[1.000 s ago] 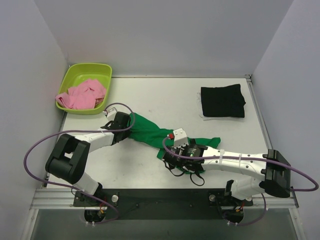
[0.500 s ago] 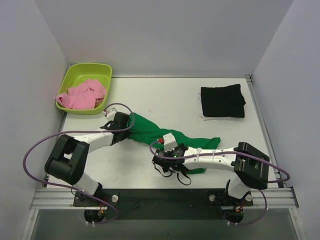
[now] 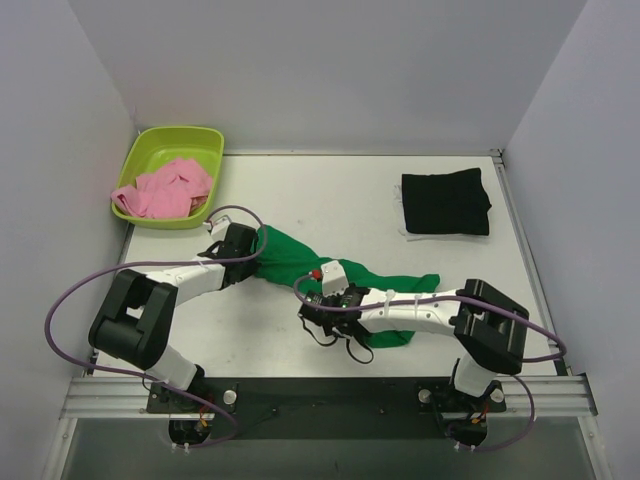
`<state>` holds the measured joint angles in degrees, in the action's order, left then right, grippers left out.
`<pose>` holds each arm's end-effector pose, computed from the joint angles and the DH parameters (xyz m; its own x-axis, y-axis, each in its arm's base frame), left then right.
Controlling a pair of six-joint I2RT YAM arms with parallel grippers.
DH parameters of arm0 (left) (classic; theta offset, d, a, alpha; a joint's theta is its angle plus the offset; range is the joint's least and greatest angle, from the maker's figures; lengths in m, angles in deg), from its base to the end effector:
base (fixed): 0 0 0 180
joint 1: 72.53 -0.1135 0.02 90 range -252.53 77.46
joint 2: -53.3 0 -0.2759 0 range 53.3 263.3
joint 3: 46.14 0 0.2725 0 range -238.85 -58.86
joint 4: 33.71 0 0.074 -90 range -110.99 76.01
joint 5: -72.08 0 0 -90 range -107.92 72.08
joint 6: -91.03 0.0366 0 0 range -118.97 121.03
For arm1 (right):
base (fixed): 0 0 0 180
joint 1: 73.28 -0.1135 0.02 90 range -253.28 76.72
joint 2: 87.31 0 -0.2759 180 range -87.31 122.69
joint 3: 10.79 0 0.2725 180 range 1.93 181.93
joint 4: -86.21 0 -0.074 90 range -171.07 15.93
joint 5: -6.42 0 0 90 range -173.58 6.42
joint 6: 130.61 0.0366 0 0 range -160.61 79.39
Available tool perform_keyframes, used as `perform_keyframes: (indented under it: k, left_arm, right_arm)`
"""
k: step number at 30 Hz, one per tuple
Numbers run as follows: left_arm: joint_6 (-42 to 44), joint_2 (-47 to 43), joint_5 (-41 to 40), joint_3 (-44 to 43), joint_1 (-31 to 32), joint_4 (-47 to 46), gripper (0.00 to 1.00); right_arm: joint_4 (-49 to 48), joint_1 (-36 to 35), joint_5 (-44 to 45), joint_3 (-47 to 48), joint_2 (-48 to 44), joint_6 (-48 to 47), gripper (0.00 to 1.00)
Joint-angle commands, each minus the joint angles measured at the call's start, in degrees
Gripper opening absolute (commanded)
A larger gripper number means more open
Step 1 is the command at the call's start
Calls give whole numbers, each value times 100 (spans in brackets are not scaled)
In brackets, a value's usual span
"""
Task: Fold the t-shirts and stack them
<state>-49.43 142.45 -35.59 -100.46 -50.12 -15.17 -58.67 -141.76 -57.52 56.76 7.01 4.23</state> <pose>0.2858 -0.1058 0.1464 -0.6233 -0.5378 -0.5677 -0.4475 0.8407 -0.3050 0.1376 0.3052 0.1716 -0.7652 -0.2137 -0.6073 -0.3106 0.9488 0.0575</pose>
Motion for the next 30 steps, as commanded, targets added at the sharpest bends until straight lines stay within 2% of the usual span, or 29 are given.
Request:
perform_keyframes:
  k: [1,11,17,23,24,27,30]
  left_arm:
    - [106,-117,-26,38,-88,94,0]
    - [124,-108,-8,38,-123,85,0]
    - [124,-116,-17,56,-141,77,0]
    - [115,-143,-8,74,-158,68,0]
    - [124,-134,-8,74,-158,68,0]
    - [124,-143,-8,74,-158,77,0]
    - [124,-169,1,82,-158,77,0]
  right_arm:
    - [2,107,-40,116,95,-37,46]
    - [-253,222,-277,98,279,-81,38]
    - [-341,266,-339,63,367,-81,29]
    - [-385,301,-374,37,376,-89,14]
    - [-385,301,-383,37,376,-98,7]
    - [-385,301,-383,19,333,-116,0]
    - [-341,301,-348,-7,228,-107,0]
